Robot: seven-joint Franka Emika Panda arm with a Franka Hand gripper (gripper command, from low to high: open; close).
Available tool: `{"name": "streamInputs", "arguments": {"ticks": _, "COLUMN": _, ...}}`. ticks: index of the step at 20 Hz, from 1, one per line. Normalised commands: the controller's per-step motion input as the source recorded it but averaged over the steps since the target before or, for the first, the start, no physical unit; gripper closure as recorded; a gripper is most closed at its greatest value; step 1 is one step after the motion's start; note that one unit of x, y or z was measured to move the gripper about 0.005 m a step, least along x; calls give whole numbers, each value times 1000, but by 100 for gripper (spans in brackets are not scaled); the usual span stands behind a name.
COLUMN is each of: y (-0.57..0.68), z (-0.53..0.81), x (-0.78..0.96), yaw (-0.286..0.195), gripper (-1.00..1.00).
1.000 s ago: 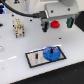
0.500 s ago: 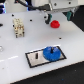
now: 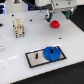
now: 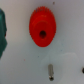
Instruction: Insert the blue gear onto the right peg, followed by the red gear
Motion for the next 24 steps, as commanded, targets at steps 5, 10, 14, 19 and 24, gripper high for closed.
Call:
{"name": "streamInputs", "arguments": {"ticks": 5, "y": 108, "z": -400, "x": -405, "yaw": 0, "gripper": -100}}
{"name": "streamInputs", "arguments": {"ticks": 10, "y": 9, "z": -383, "x": -400, "yaw": 0, "gripper": -100}}
{"name": "streamInputs", "arguments": {"ticks": 14, "y": 4, "z": -295, "x": -348, "yaw": 0, "gripper": -100}}
{"name": "streamInputs", "arguments": {"ticks": 19, "y": 33, "z": -156, "x": -253, "yaw": 0, "gripper": 100}}
{"name": "streamInputs", "arguments": {"ticks": 24, "y": 52, "z": -76, "x": -160, "yaw": 0, "gripper": 100}}
